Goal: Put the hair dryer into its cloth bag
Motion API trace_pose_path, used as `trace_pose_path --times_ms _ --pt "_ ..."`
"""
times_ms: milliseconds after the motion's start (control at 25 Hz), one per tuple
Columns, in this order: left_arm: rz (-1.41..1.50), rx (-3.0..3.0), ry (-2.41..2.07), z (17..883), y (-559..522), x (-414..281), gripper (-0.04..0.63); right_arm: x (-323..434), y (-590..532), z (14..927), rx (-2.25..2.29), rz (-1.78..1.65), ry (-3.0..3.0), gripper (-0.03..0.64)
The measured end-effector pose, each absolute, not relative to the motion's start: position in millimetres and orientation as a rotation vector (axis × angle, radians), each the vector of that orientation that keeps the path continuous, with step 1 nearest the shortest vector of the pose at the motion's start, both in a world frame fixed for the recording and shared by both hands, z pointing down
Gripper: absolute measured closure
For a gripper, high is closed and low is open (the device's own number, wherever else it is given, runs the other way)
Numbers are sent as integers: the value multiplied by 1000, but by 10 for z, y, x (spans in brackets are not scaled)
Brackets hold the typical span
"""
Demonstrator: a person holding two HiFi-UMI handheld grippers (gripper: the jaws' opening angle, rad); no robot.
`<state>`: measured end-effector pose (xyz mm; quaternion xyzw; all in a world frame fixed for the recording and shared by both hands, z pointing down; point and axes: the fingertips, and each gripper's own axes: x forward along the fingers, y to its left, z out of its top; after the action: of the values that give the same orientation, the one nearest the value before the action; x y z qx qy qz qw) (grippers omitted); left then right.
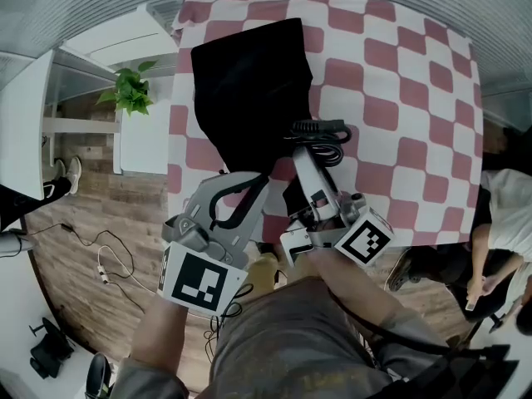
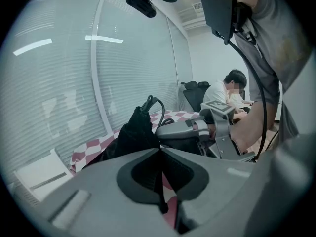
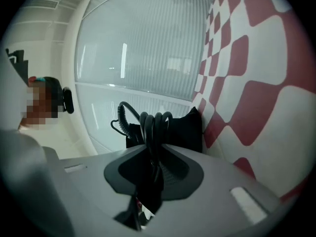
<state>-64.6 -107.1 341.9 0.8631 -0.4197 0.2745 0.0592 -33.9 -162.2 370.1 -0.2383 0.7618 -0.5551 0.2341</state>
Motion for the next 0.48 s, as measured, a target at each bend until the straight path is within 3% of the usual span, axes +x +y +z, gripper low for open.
trace_pose_path --times_ms 480 --pt "879 2611 -1365 3243 -1140 -981 583 -235 -1524 3512 -498 -1607 2140 529"
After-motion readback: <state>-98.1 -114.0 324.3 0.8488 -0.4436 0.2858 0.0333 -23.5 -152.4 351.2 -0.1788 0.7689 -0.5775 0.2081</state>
